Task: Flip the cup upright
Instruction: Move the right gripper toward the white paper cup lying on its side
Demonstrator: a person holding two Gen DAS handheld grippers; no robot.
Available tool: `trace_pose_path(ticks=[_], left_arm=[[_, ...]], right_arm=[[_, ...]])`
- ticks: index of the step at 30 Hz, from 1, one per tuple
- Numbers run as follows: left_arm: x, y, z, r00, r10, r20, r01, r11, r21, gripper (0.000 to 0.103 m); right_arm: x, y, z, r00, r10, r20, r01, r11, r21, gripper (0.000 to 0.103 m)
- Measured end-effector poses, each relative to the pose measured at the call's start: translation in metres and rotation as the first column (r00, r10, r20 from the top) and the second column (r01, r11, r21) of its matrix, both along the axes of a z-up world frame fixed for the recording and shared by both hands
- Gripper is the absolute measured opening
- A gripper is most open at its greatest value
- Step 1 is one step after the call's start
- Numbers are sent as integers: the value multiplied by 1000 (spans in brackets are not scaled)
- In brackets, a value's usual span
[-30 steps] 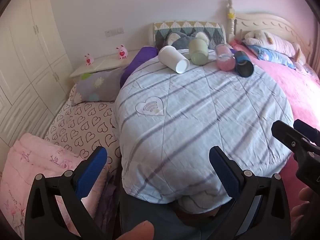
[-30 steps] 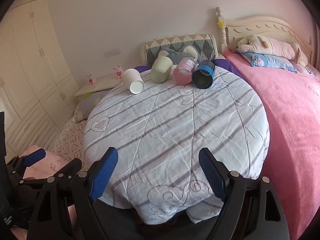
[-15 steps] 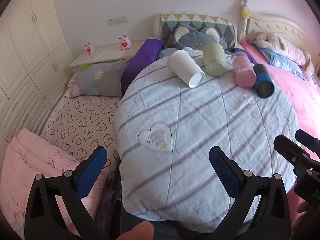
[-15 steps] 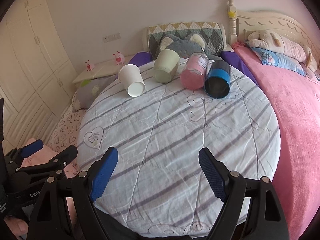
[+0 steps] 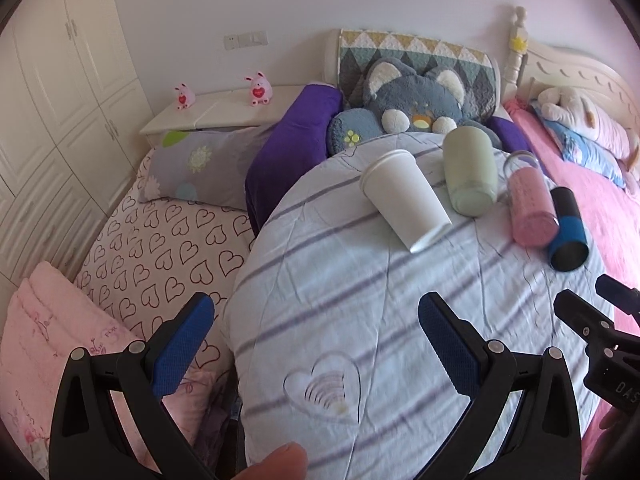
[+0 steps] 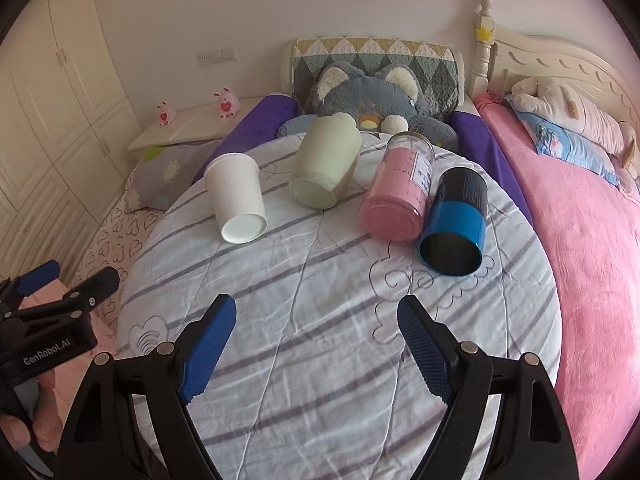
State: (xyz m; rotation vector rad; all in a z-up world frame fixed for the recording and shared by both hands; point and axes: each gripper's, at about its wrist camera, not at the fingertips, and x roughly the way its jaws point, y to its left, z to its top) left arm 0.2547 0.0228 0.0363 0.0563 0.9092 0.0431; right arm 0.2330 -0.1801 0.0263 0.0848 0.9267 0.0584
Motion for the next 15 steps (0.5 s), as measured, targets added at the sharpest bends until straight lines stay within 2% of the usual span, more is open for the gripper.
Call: trace_pose_path(ticks=[15], left_arm=[[54,20,-24,997,48,-56,-48,999,6,103]], right_arm=[[83,32,-14,988,139,-66,-139,990,-2,84]])
